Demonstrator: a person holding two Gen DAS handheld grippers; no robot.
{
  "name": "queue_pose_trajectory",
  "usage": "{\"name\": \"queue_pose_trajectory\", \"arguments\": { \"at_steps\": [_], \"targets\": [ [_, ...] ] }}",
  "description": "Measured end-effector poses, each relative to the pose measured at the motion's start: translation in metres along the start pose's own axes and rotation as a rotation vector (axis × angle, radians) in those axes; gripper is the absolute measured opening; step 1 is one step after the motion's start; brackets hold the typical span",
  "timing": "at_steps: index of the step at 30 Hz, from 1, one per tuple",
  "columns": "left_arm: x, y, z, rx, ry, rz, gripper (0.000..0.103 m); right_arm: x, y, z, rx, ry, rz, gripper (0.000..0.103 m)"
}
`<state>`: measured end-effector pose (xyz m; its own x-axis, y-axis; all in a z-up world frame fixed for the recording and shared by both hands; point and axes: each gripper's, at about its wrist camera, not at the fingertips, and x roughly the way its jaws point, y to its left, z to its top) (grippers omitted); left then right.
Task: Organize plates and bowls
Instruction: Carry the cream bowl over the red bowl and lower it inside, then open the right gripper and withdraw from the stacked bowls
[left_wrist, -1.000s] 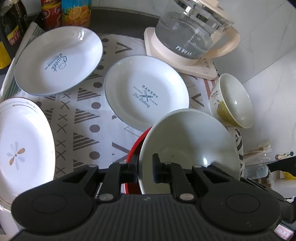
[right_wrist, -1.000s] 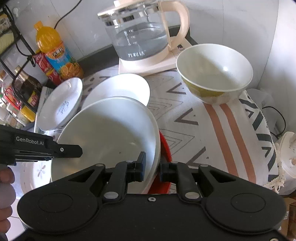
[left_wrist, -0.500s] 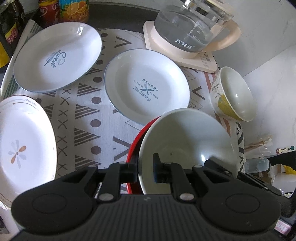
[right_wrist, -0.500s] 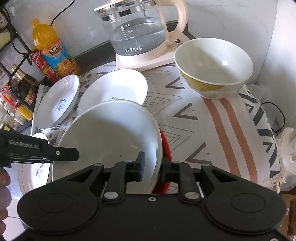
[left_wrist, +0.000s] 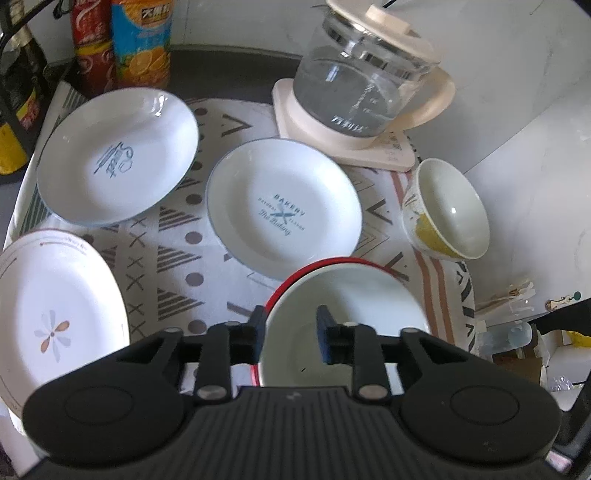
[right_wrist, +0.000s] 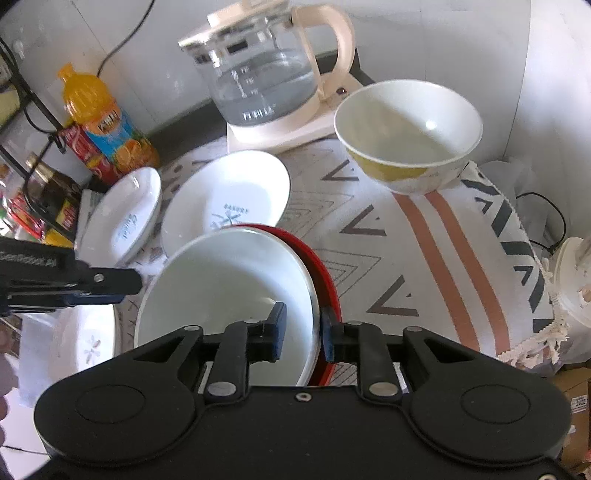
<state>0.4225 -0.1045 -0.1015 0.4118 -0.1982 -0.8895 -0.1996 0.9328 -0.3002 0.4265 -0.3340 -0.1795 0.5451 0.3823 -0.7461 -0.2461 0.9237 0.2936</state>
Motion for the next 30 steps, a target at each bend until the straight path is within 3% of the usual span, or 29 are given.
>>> {"name": "queue_pose_trajectory", "arguments": {
  "at_steps": [4,13,20,22,30],
  "targets": [
    [0.0,-0.011,0.004,0.024,-0.014,-0.015,0.041,-0.016,-0.005,0.002,0.013,-0.057,-0.026,0.044],
    [0.006,-0.038,0.02,0.066,-0.025,-0.051,0.049,-0.033,-0.035,0.015,0.093,-0.132,-0.062,0.045],
    [0.016,-0.061,0.033,0.083,-0.026,-0.078,0.052,-0.038,-0.06,0.028,0.138,-0.175,-0.101,0.053],
    [0.02,-0.068,0.037,0.085,-0.029,-0.081,0.059,-0.037,-0.066,0.032,0.148,-0.181,-0.109,0.054],
    [0.043,-0.095,0.052,0.085,-0.029,-0.108,0.061,-0.027,-0.091,0.052,0.169,-0.18,-0.136,0.057]
  ]
}}
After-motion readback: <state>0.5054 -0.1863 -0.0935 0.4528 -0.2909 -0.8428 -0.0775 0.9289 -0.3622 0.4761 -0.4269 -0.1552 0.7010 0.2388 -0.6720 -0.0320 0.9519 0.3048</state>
